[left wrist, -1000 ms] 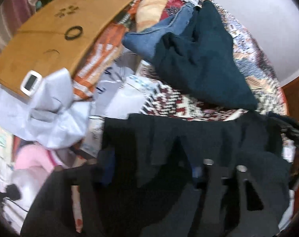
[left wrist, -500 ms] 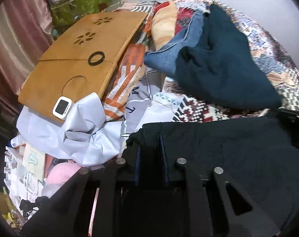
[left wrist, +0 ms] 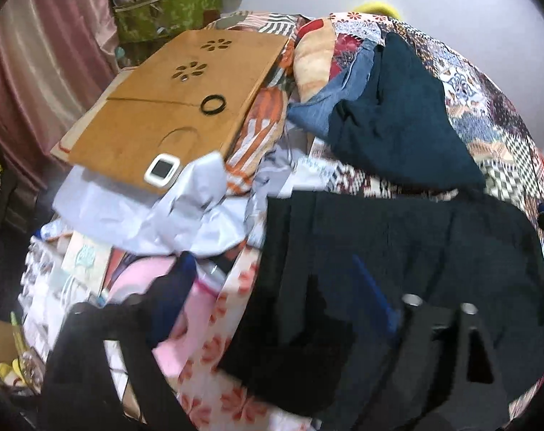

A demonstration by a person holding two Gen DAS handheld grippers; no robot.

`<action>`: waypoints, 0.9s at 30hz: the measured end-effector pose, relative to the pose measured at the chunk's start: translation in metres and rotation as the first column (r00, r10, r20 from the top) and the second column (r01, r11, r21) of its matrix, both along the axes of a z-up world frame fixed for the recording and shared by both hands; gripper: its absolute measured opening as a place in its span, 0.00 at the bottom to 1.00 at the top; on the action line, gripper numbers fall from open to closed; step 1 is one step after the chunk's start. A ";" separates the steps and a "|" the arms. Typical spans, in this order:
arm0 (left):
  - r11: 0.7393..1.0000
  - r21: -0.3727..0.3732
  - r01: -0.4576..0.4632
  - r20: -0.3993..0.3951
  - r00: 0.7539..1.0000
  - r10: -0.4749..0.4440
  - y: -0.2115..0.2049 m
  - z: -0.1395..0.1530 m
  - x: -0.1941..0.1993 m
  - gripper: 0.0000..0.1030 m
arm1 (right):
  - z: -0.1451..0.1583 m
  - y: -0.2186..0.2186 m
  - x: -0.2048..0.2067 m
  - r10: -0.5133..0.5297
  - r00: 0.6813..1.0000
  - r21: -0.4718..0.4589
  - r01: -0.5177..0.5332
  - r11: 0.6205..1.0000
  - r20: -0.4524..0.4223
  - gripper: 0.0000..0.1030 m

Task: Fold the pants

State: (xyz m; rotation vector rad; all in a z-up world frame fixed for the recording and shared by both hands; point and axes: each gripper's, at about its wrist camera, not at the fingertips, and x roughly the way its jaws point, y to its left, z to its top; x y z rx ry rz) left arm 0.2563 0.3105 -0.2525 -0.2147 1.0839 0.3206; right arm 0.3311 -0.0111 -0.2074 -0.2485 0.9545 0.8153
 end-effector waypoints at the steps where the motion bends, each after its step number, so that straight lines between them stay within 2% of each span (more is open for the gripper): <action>1: 1.000 -0.003 0.001 -0.005 1.000 -0.001 -0.003 0.001 -0.009 0.89 | 0.003 -0.006 -0.008 0.002 1.000 0.002 -0.002 1.000 0.011 0.31; 4: 0.999 -0.036 -0.009 -0.033 0.999 0.008 -0.008 -0.004 -0.032 0.90 | 0.005 -0.026 -0.031 0.009 0.999 -0.004 -0.008 1.000 0.046 0.37; 7: 0.993 -0.109 -0.047 -0.056 0.998 0.041 -0.011 -0.013 -0.053 0.90 | 0.002 -0.044 -0.050 0.009 0.997 -0.029 -0.007 1.000 0.073 0.37; 12: 0.951 -0.293 -0.098 -0.089 0.993 0.075 -0.018 -0.036 -0.073 0.89 | -0.012 -0.069 -0.072 0.000 0.997 -0.065 0.004 0.998 0.072 0.37; 14: 0.942 -0.318 -0.106 -0.092 0.993 0.080 -0.023 -0.039 -0.075 0.81 | -0.018 -0.076 -0.077 -0.004 0.998 -0.077 0.009 0.997 0.066 0.37; 16: 0.931 -0.349 -0.108 -0.092 0.992 0.081 -0.027 -0.041 -0.073 0.68 | -0.022 -0.086 -0.083 -0.007 0.998 -0.080 0.012 0.997 0.066 0.37; 17: 0.921 -0.372 -0.112 -0.097 0.992 0.082 -0.029 -0.042 -0.070 0.68 | -0.023 -0.090 -0.087 -0.015 0.997 -0.069 0.020 0.997 0.072 0.38; 18: 0.922 -0.364 -0.130 -0.105 0.990 0.098 -0.030 -0.043 -0.068 0.67 | -0.023 -0.096 -0.091 -0.028 0.997 -0.053 0.032 0.998 0.072 0.39; 20: 0.927 -0.341 -0.155 -0.114 0.986 0.123 -0.030 -0.044 -0.066 0.54 | -0.023 -0.103 -0.094 -0.049 0.997 -0.027 0.051 0.998 0.051 0.44; 21: 0.933 -0.313 -0.179 -0.127 0.981 0.145 -0.029 -0.044 -0.065 0.37 | -0.024 -0.108 -0.092 -0.059 0.998 -0.005 0.059 0.998 0.030 0.44; 23: 0.930 -0.300 -0.211 -0.119 0.976 0.183 -0.025 -0.041 -0.068 0.24 | -0.025 -0.113 -0.092 -0.070 0.998 0.018 0.070 0.997 0.008 0.44; 24: 0.927 -0.293 -0.236 -0.111 0.971 0.212 -0.022 -0.038 -0.070 0.12 | -0.025 -0.116 -0.091 -0.074 0.997 0.028 0.074 0.997 -0.001 0.44; 27: 0.935 -0.265 -0.234 -0.058 0.972 0.227 -0.020 -0.023 -0.073 0.11 | -0.024 -0.124 -0.092 -0.093 0.996 0.040 0.094 0.995 -0.013 0.44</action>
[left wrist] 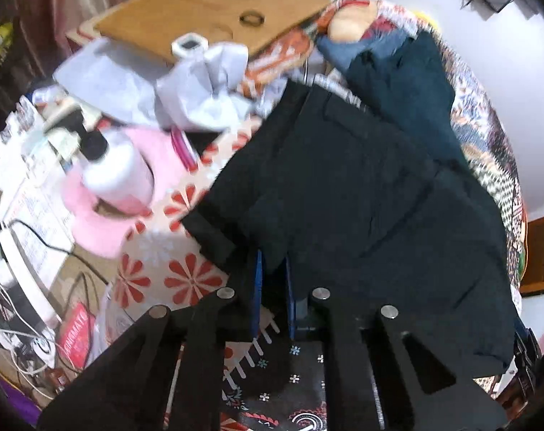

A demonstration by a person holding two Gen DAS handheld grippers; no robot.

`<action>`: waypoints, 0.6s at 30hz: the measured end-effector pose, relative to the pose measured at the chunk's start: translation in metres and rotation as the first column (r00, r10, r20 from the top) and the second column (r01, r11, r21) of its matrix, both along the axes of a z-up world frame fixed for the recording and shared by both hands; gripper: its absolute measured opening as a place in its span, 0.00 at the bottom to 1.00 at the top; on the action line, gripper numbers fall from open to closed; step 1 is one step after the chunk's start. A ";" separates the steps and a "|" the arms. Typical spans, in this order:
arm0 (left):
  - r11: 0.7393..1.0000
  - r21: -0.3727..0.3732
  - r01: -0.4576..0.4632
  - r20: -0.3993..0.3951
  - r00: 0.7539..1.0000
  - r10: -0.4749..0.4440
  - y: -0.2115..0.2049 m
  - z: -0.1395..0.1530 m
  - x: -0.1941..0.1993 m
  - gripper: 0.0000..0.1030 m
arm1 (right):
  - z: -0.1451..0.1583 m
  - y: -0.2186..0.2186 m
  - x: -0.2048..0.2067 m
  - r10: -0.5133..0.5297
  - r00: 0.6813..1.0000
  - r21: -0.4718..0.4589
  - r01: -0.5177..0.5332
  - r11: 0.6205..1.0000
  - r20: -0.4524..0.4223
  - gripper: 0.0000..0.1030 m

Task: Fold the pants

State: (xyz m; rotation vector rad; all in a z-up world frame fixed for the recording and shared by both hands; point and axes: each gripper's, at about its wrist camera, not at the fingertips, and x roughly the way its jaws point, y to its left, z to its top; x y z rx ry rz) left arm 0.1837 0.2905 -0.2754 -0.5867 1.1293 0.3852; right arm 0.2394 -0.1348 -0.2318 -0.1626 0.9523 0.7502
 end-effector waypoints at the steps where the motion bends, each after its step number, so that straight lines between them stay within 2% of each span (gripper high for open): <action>1: 1.000 0.031 0.001 0.013 1.000 -0.001 -0.001 0.007 -0.001 0.11 | 0.001 -0.003 -0.001 -0.010 1.000 0.001 0.010 1.000 0.002 0.44; 3: 0.993 0.117 0.007 0.043 0.999 -0.013 -0.003 0.024 -0.003 0.11 | 0.002 -0.013 -0.001 -0.046 0.999 0.012 0.046 0.999 0.005 0.44; 6: 0.982 0.186 0.025 0.036 0.999 -0.032 -0.005 0.031 -0.004 0.11 | -0.003 -0.028 -0.002 -0.104 0.994 0.010 0.105 0.994 -0.022 0.44; 8: 0.976 0.215 0.045 0.002 0.999 -0.047 -0.005 0.022 -0.004 0.11 | -0.010 -0.037 -0.003 -0.133 0.991 -0.008 0.133 0.991 -0.033 0.44; 11: 0.978 0.189 0.084 -0.066 0.995 -0.073 -0.007 -0.006 -0.004 0.12 | -0.013 -0.058 -0.007 -0.196 0.978 0.019 0.198 0.980 -0.064 0.45; 13: 0.976 0.183 0.117 -0.111 0.989 -0.098 -0.012 -0.023 -0.005 0.17 | -0.013 -0.073 -0.013 -0.237 0.969 0.004 0.238 0.971 -0.066 0.45; 17: 0.941 0.289 0.177 -0.147 0.979 -0.139 -0.029 -0.020 -0.007 0.26 | -0.015 -0.110 -0.020 -0.323 0.944 -0.042 0.320 0.946 -0.071 0.45; 18: 0.928 0.315 0.197 -0.160 0.975 -0.153 -0.033 -0.015 -0.006 0.35 | -0.014 -0.125 -0.022 -0.359 0.931 -0.055 0.355 0.933 -0.073 0.45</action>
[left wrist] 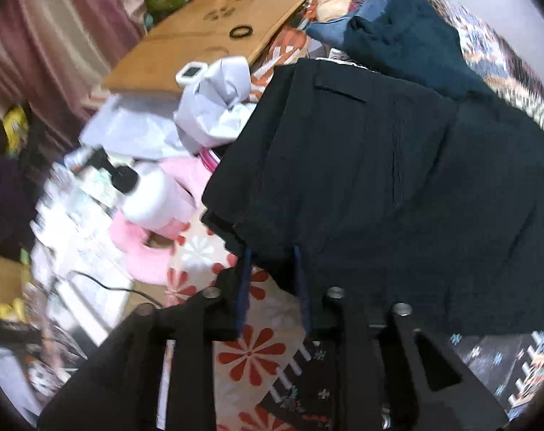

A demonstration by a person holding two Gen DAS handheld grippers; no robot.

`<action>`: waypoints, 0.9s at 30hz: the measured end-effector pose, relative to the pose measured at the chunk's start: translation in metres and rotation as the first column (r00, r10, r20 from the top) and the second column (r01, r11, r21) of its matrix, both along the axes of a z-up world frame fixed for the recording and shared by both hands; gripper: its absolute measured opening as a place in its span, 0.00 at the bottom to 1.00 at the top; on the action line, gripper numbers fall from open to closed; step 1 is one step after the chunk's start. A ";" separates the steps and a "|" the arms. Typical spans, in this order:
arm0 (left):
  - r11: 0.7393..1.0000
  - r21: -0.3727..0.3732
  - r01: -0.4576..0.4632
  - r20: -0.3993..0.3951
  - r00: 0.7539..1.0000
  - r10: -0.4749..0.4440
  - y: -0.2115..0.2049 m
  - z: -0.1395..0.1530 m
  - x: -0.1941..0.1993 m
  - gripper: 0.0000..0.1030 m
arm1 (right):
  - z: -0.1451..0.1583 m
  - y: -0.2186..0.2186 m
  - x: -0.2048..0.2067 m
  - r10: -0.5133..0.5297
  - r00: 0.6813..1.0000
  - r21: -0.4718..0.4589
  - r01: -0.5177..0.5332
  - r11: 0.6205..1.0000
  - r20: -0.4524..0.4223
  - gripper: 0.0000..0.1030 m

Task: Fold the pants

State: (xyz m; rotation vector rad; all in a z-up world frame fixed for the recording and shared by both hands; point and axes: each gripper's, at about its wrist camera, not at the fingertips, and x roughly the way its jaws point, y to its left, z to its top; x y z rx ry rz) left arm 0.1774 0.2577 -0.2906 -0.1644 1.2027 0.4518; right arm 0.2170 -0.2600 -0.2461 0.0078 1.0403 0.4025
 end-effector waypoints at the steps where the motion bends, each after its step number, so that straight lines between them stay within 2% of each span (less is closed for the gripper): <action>1: 1.000 0.012 0.016 0.003 1.000 -0.016 -0.002 0.004 0.000 0.46 | 0.002 -0.011 -0.001 -0.028 1.000 0.000 0.028 1.000 0.002 0.45; 3: 0.999 0.023 0.048 0.033 0.998 -0.048 -0.009 0.018 0.000 0.57 | 0.011 -0.039 -0.006 -0.095 0.995 0.017 0.095 0.995 0.019 0.45; 6: 0.995 0.059 0.085 0.081 0.993 -0.090 -0.021 0.042 0.002 0.66 | 0.024 -0.071 -0.009 -0.168 0.984 0.046 0.166 0.985 0.051 0.45; 9: 0.990 0.071 0.121 0.121 0.984 -0.129 -0.035 0.059 0.013 0.74 | 0.033 -0.096 -0.006 -0.221 0.971 0.059 0.216 0.975 0.092 0.51; 15: 0.976 0.049 0.214 0.163 0.962 -0.219 -0.078 0.077 0.048 0.78 | 0.021 -0.109 0.030 -0.235 0.970 0.121 0.227 0.966 0.055 0.51; 21: 0.947 0.019 0.320 0.165 0.933 -0.318 -0.128 0.073 0.076 0.78 | -0.004 -0.110 0.050 -0.216 0.976 0.188 0.217 0.958 -0.024 0.49; 23: 0.935 0.008 0.355 0.164 0.922 -0.351 -0.146 0.069 0.083 0.78 | -0.008 -0.108 0.051 -0.206 0.978 0.210 0.210 0.955 -0.039 0.34; 24: 0.928 0.004 0.371 0.162 0.916 -0.367 -0.154 0.068 0.087 0.78 | -0.008 -0.107 0.051 -0.208 0.977 0.208 0.211 0.955 -0.037 0.31; 27: 0.903 0.011 0.429 0.159 0.891 -0.425 -0.182 0.063 0.094 0.78 | 0.002 -0.102 0.046 -0.171 0.984 0.193 0.159 0.968 0.049 0.12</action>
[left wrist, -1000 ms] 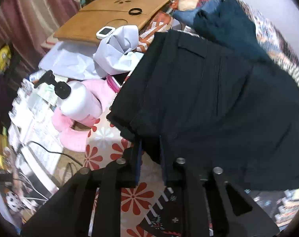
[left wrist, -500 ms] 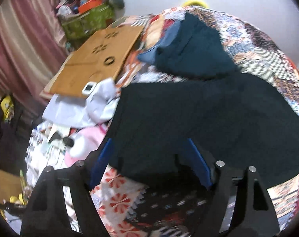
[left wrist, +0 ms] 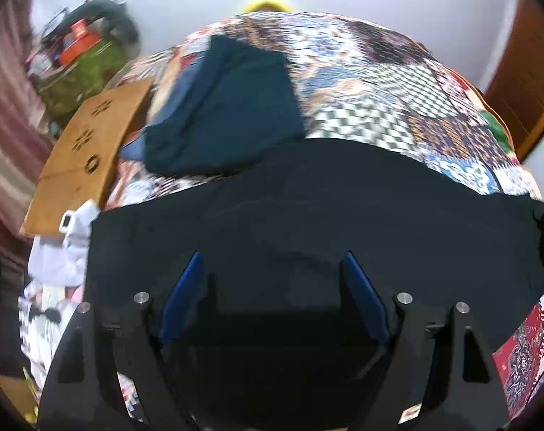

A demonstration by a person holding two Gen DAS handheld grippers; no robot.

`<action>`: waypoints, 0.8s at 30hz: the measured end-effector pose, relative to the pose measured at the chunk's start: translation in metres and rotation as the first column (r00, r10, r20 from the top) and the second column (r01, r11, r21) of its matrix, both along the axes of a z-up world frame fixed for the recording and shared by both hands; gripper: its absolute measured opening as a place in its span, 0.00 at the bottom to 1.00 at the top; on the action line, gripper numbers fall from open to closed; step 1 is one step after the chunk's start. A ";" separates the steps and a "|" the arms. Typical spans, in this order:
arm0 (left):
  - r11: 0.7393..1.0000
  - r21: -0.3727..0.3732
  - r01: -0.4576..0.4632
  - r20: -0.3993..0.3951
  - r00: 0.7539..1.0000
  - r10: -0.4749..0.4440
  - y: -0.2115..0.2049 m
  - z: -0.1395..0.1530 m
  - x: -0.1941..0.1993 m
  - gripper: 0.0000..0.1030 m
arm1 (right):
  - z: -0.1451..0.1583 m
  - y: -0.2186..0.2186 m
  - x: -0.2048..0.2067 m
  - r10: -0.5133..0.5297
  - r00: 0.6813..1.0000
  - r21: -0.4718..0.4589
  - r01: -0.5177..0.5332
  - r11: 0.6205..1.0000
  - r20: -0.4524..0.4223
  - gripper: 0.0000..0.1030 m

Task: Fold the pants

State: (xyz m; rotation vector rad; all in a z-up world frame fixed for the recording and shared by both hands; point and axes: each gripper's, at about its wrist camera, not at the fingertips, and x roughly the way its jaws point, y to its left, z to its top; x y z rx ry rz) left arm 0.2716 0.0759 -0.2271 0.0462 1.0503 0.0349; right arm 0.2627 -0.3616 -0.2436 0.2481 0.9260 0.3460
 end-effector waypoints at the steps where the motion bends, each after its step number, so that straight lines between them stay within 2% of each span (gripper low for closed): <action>1: 1.000 0.002 0.013 -0.001 1.000 -0.013 -0.006 -0.002 0.002 0.78 | 0.005 0.003 -0.002 0.012 0.999 -0.025 -0.011 1.000 0.033 0.06; 5: 0.999 -0.022 0.036 -0.034 0.999 -0.037 -0.026 -0.016 0.010 0.78 | 0.033 0.019 -0.023 0.055 0.979 -0.136 -0.028 0.990 0.198 0.06; 8: 0.999 -0.042 0.020 -0.046 0.999 -0.022 -0.029 -0.025 0.011 0.79 | 0.041 0.015 -0.029 0.036 0.970 -0.168 0.005 0.986 0.240 0.06; 12: 0.998 -0.058 0.014 -0.045 0.999 -0.016 -0.027 -0.025 0.009 0.82 | 0.019 0.001 -0.017 -0.011 0.994 -0.176 0.030 0.984 0.109 0.06; 14: 0.998 -0.063 0.013 -0.047 0.999 -0.016 -0.025 -0.026 0.007 0.83 | 0.006 -0.003 -0.018 -0.028 0.998 -0.212 0.039 0.976 0.052 0.06; 16: 0.998 -0.062 0.015 -0.045 0.999 -0.018 -0.024 -0.026 0.007 0.83 | -0.001 -0.006 -0.024 -0.062 0.997 -0.283 0.071 0.956 0.042 0.06; 17: 0.998 -0.062 0.016 -0.044 0.999 -0.019 -0.024 -0.026 0.007 0.83 | -0.002 -0.010 -0.028 -0.075 0.997 -0.287 0.080 0.955 0.031 0.06; 22: 0.999 -0.031 0.036 -0.031 0.999 -0.036 -0.029 -0.024 0.006 0.83 | 0.016 -0.025 -0.054 -0.130 0.992 -0.195 0.127 0.973 -0.001 0.07; 24: 0.999 -0.012 0.045 -0.024 0.999 -0.045 -0.032 -0.023 0.005 0.83 | 0.025 -0.024 -0.066 -0.136 0.991 -0.157 0.133 0.979 -0.013 0.15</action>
